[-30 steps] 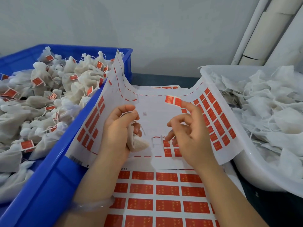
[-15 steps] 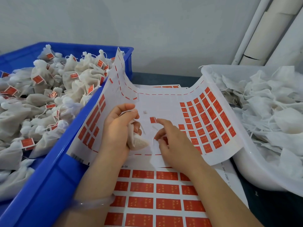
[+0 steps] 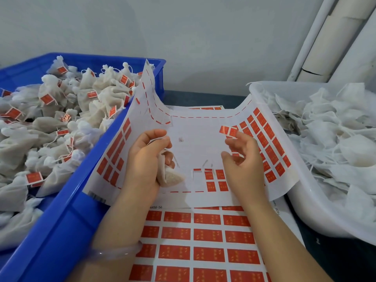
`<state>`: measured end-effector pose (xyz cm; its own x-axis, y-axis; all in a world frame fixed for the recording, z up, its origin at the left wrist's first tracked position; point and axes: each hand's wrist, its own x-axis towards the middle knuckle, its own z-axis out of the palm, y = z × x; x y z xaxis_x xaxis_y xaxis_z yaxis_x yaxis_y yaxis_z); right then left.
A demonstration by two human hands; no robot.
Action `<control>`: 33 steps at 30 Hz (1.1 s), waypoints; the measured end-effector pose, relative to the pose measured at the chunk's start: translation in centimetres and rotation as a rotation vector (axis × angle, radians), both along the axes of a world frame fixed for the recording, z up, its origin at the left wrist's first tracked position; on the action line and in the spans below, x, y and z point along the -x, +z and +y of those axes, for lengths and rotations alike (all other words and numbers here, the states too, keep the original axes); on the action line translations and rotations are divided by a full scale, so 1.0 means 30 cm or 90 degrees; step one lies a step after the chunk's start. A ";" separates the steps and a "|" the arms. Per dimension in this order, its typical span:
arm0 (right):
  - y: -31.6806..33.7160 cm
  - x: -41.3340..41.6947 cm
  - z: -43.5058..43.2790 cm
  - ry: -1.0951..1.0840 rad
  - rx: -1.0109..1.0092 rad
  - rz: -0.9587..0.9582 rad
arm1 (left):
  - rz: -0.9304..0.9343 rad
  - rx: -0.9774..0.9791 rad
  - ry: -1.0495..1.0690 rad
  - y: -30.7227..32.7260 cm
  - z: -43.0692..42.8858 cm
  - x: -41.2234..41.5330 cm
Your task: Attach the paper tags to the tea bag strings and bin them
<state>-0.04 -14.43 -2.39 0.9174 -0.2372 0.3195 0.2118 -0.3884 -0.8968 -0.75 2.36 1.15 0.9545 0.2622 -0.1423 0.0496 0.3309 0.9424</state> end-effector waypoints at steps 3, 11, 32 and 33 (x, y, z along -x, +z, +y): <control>0.015 0.019 -0.007 0.031 0.098 -0.076 | -0.004 0.001 -0.003 0.000 0.003 0.002; -0.014 0.012 -0.006 0.158 0.211 0.074 | -0.002 -0.005 0.002 -0.002 0.005 -0.002; -0.012 -0.053 0.051 0.199 0.485 0.156 | 0.015 -0.056 0.014 -0.016 -0.005 -0.015; -0.004 -0.056 0.053 0.209 0.492 0.167 | 0.016 -0.058 0.008 -0.016 -0.005 -0.013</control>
<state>1.65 -12.85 -2.49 0.9678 0.2466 0.0507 0.2432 -0.8630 -0.4428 -0.35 2.22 0.67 0.9472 0.2876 -0.1415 0.0702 0.2443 0.9671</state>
